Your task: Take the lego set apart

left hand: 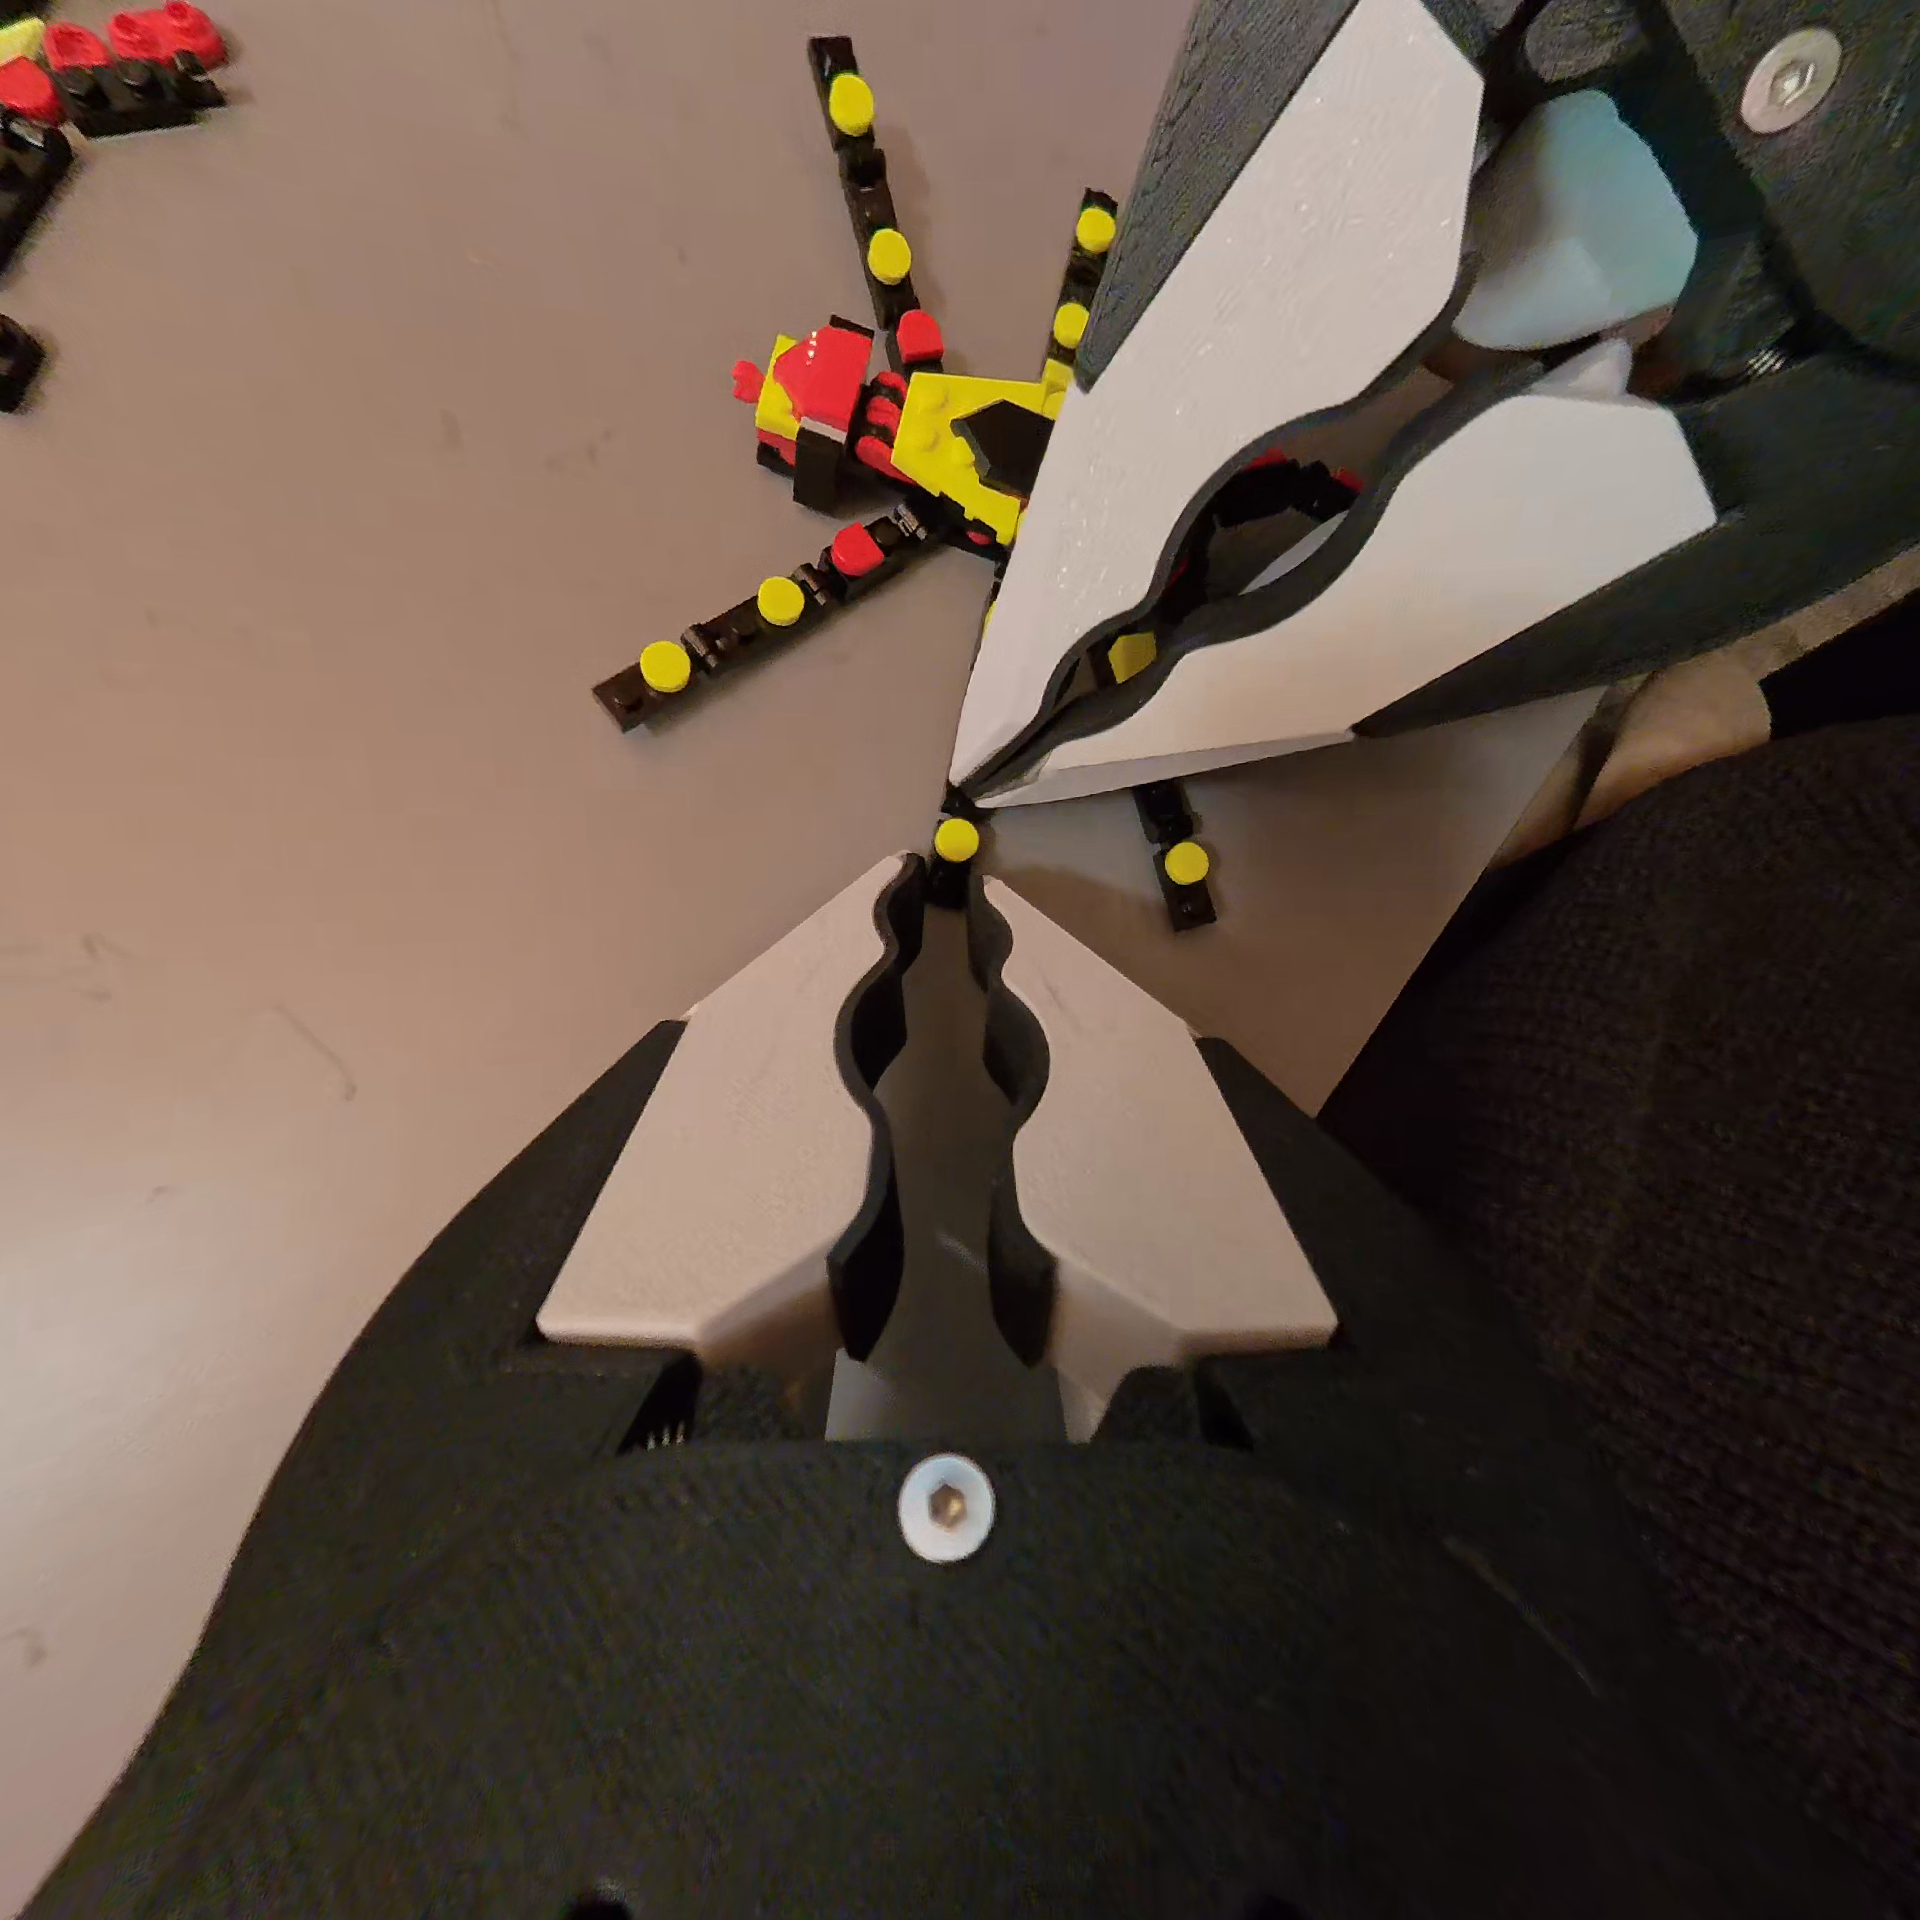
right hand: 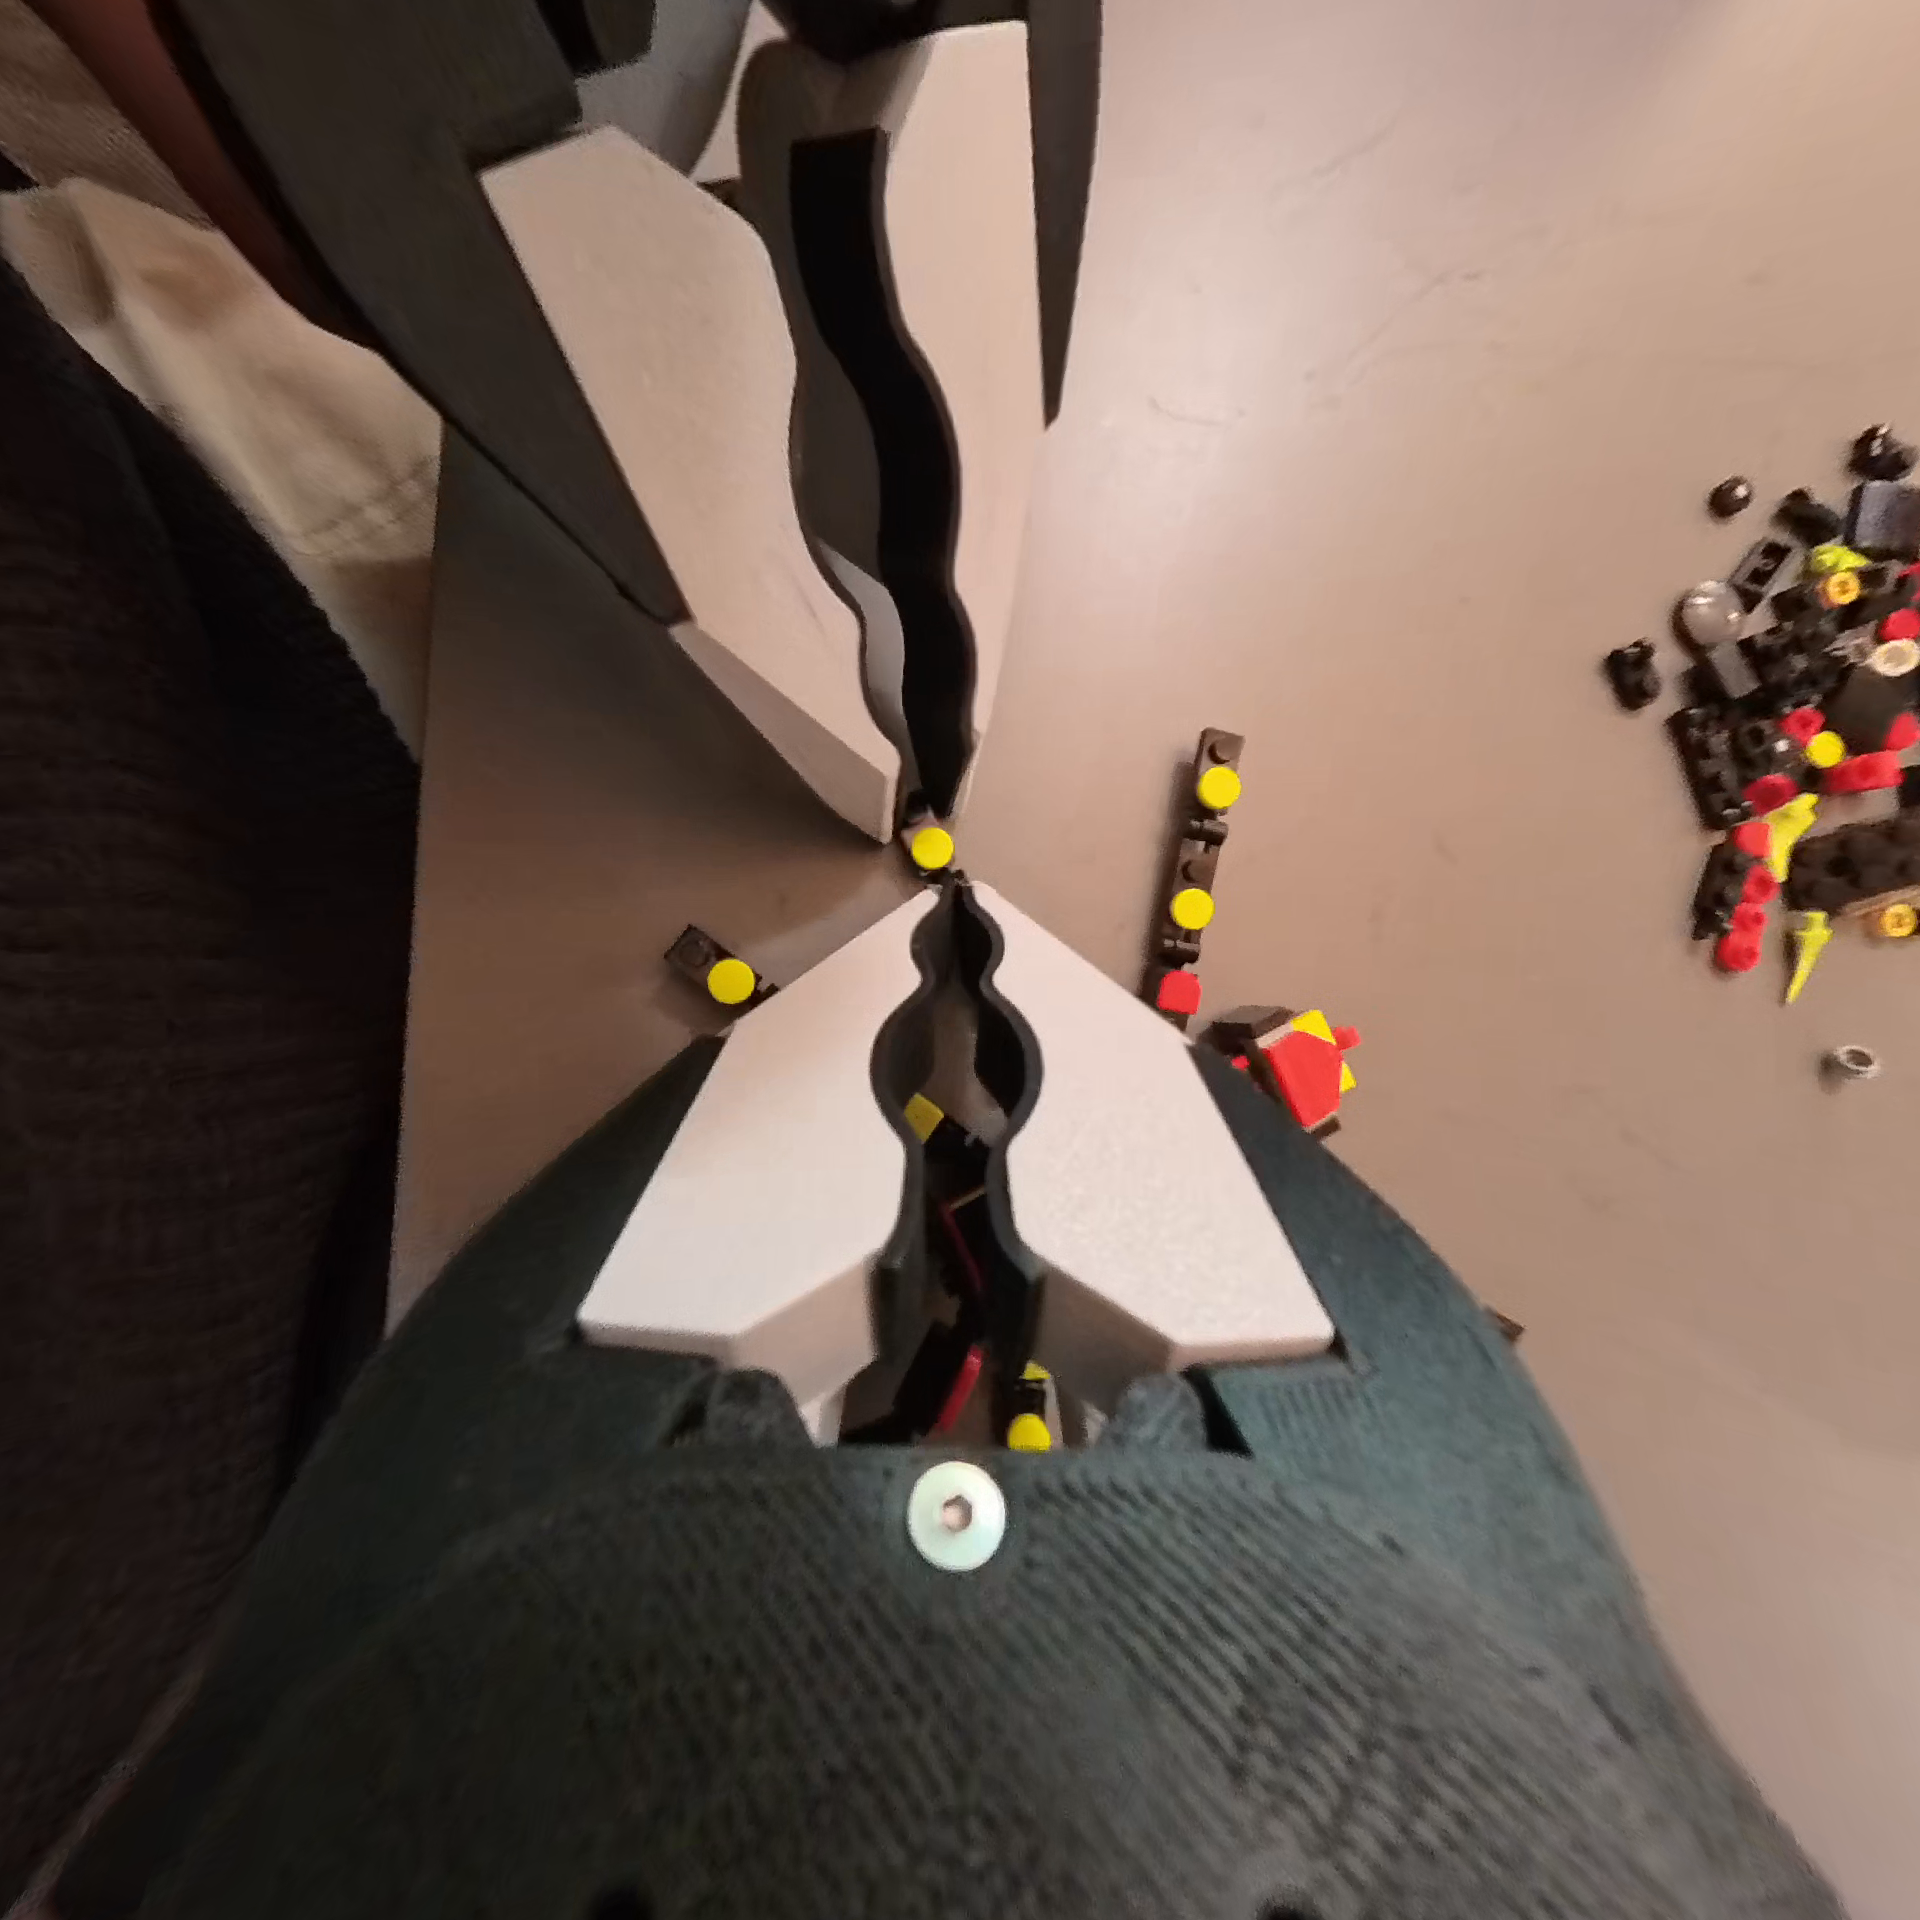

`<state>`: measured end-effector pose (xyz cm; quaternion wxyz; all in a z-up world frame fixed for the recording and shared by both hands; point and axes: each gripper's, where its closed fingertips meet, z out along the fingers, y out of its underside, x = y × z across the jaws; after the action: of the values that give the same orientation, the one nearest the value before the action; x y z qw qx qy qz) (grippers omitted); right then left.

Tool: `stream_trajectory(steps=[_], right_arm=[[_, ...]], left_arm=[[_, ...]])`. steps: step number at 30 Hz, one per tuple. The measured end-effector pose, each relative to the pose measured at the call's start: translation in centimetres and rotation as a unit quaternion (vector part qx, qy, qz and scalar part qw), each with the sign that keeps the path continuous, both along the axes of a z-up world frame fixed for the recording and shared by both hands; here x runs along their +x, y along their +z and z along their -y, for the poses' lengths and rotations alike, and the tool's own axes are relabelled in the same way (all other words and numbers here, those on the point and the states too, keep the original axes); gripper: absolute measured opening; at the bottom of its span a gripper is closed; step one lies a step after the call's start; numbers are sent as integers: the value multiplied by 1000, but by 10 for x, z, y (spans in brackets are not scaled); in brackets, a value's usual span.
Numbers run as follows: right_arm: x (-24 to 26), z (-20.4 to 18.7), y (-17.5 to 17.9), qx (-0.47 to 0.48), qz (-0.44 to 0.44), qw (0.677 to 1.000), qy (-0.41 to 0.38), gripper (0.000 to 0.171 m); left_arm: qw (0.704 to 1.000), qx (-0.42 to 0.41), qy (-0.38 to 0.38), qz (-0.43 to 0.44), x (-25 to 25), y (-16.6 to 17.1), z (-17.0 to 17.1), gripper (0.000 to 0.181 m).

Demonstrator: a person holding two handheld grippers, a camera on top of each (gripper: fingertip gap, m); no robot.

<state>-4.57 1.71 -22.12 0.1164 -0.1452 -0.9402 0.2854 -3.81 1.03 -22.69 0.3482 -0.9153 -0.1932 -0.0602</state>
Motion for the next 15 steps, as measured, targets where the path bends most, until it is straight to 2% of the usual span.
stream_trajectory(steps=[6, 11, 15], right_arm=[[0, 1, 0, -5, 10, 1000, 3, 0], [-3, 0, 0, 15, -21, 999, 24, 0], [-8, -5, 1, -6, -2, 1000, -19, 0]], left_arm=[[1000, 4, 1, 4, 0, 0, 1, 6], [1000, 14, -3, 17, 2, 1, 0, 7], [999, 24, -19, 40, 16, 0, -8, 2]])
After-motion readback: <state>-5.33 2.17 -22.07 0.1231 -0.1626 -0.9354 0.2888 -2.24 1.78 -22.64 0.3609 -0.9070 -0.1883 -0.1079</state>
